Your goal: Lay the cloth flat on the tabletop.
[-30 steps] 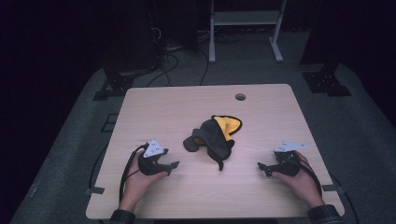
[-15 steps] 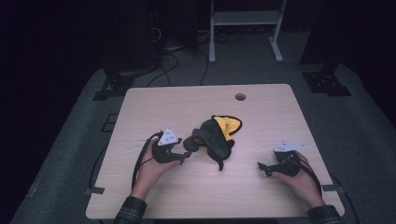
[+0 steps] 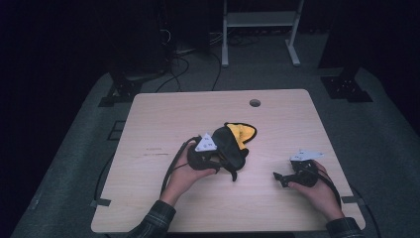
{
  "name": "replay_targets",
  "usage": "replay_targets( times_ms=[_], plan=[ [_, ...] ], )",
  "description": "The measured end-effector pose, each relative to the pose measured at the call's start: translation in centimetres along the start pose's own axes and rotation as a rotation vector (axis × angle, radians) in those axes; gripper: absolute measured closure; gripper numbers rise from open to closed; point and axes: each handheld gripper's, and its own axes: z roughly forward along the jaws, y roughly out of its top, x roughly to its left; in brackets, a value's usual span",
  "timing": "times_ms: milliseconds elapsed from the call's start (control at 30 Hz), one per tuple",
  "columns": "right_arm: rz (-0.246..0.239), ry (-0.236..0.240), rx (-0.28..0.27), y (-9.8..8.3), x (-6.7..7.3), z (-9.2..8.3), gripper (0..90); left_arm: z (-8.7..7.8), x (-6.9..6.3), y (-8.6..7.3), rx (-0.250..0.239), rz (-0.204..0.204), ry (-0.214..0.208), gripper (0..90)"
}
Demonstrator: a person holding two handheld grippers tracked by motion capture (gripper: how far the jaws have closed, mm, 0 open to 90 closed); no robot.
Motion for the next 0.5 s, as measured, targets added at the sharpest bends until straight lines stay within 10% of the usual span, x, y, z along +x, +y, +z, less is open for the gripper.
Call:
replay_targets(
  times_ms=[500],
  plan=[
    [0.0, 0.0, 0.0, 0.0, 0.0, 0.0, 10.0, 5.7, -1.5, 0.6, 0.108, 0.019, -0.062, 42.1]
  ],
)
